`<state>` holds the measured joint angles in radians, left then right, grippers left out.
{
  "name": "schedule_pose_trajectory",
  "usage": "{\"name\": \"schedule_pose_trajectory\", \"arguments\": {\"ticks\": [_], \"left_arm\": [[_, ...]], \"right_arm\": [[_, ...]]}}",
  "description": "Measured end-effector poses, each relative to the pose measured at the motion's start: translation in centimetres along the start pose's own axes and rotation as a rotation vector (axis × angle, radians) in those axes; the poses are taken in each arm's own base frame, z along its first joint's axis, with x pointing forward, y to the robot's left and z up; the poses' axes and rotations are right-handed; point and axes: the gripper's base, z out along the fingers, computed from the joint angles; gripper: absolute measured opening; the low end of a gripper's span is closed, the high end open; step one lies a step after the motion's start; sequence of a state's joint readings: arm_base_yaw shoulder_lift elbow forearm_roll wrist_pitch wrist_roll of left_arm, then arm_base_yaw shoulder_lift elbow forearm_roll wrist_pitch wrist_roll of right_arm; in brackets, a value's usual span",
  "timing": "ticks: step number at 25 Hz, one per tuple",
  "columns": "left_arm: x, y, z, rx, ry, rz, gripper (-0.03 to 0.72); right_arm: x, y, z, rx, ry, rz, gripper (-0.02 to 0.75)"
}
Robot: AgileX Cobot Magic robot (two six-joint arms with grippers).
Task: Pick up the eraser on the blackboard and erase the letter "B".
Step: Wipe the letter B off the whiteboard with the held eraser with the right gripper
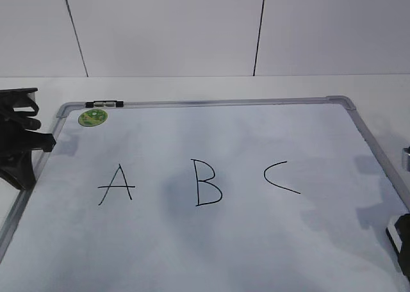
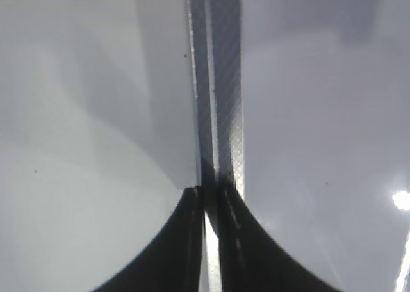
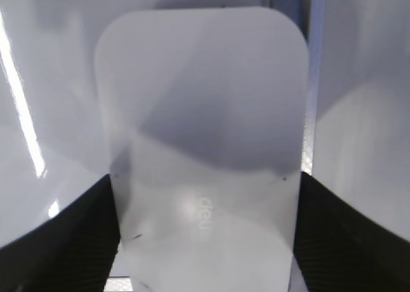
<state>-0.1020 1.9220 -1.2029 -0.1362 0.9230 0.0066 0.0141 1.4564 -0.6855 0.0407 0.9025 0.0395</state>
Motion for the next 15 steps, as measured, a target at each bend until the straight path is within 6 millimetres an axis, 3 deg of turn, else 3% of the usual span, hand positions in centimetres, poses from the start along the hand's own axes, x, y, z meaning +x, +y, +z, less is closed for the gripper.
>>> {"name": "schedule_pose_trajectory", "arguments": {"ticks": [15], "left_arm": [[0.00,0.00,0.00,0.000,0.000,0.000,0.029]], "right_arm": [[0.00,0.00,0.00,0.004,0.000,-0.013,0.525]]}}
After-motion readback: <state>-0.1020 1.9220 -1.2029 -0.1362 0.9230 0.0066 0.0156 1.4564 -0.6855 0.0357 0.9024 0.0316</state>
